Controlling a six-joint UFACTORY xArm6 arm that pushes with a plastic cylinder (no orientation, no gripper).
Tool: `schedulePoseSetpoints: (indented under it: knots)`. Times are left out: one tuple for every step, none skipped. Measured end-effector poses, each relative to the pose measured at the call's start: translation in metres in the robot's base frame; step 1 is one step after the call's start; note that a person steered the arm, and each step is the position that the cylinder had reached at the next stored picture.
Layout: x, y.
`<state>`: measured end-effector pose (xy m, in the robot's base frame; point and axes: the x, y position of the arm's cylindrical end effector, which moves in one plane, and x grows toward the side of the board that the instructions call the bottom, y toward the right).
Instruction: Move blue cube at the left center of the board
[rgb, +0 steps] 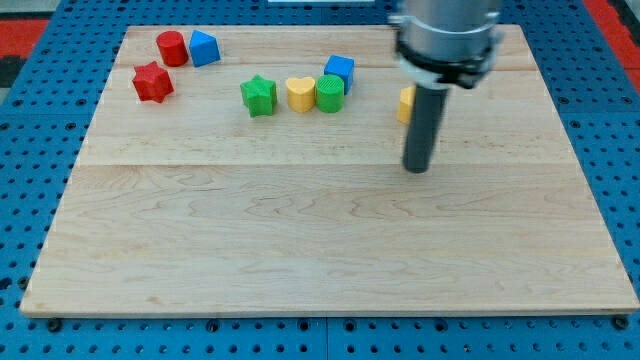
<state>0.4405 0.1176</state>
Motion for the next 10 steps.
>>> schedulePoseSetpoints:
  knots:
    - [-0.065, 0.000]
    - [-0.076, 0.000]
    - [-0.065, 0.055]
    - [-0.097, 0.088]
    - [-0.120, 0.058]
    - [-0.121, 0.054]
    - [-0.164, 0.054]
    - [-0.232, -0.015]
    - [-0.248, -0.082]
    - [-0.217, -0.128]
